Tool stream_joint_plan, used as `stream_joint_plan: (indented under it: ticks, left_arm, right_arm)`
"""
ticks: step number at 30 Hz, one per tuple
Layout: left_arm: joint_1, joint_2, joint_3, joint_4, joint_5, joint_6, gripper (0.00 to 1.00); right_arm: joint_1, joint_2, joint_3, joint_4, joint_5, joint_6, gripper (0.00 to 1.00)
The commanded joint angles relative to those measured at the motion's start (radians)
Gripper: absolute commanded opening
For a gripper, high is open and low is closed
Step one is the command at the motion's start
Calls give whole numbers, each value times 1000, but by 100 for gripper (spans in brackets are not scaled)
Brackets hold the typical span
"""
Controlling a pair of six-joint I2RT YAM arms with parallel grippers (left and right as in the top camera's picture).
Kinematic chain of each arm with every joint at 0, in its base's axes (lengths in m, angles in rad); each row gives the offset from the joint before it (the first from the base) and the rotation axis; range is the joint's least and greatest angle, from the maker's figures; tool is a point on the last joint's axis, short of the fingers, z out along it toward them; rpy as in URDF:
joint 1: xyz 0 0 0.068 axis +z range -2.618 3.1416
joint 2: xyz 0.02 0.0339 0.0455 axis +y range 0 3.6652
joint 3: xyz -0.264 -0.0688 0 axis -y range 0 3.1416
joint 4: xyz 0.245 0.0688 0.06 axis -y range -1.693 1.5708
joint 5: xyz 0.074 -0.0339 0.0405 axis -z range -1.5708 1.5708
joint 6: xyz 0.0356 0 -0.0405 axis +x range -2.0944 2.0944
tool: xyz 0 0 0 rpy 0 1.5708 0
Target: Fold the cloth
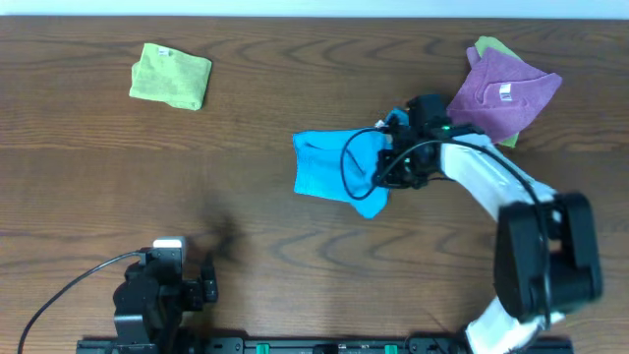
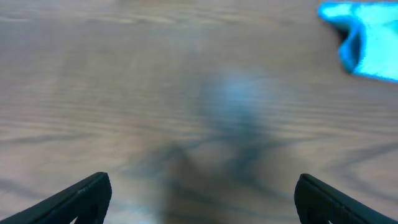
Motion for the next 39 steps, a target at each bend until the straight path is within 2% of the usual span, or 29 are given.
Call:
stream_joint_plan:
  ticks: [1, 7, 9, 13, 15, 19, 22, 24, 29, 34, 39]
  left_arm:
    - [-6, -6, -5, 44, 68, -95, 95]
    - [-6, -5, -5, 159, 68, -200, 95]
    - [-6, -5, -5, 170, 68, -255, 95]
    - [-6, -5, -5, 170, 81, -354, 95]
    - [-6, -5, -5, 176, 126, -359, 95]
    - [-6, -5, -5, 184, 126, -362, 95]
    - [-6, -5, -5, 190, 137, -382, 95]
    - [-6, -4, -5, 193, 157, -383, 95]
    - [-6, 38, -3, 222, 260, -383, 95]
    - [-6, 194, 37, 253, 327, -402, 95]
    - [-6, 411, 145, 238, 338, -351, 96]
  right_arm:
    - [-27, -127, 3, -59, 93, -2, 1]
    - [-38, -237, 3, -269, 263, -1, 12]
    - [-38, -245, 3, -338, 303, 5, 18]
    - [-38, -246, 3, -467, 412, 98, 38]
    - [-38, -249, 3, -518, 446, 144, 39]
    - [-38, -279, 3, -538, 430, 134, 46]
    - [-38, -307, 3, -457, 282, -32, 56]
    - [-38, -309, 3, -379, 214, -100, 60]
    - [-8, -262, 3, -151, 177, -154, 62]
    - [52, -160, 3, 36, 173, -208, 63]
    - [105, -58, 3, 159, 174, -238, 63]
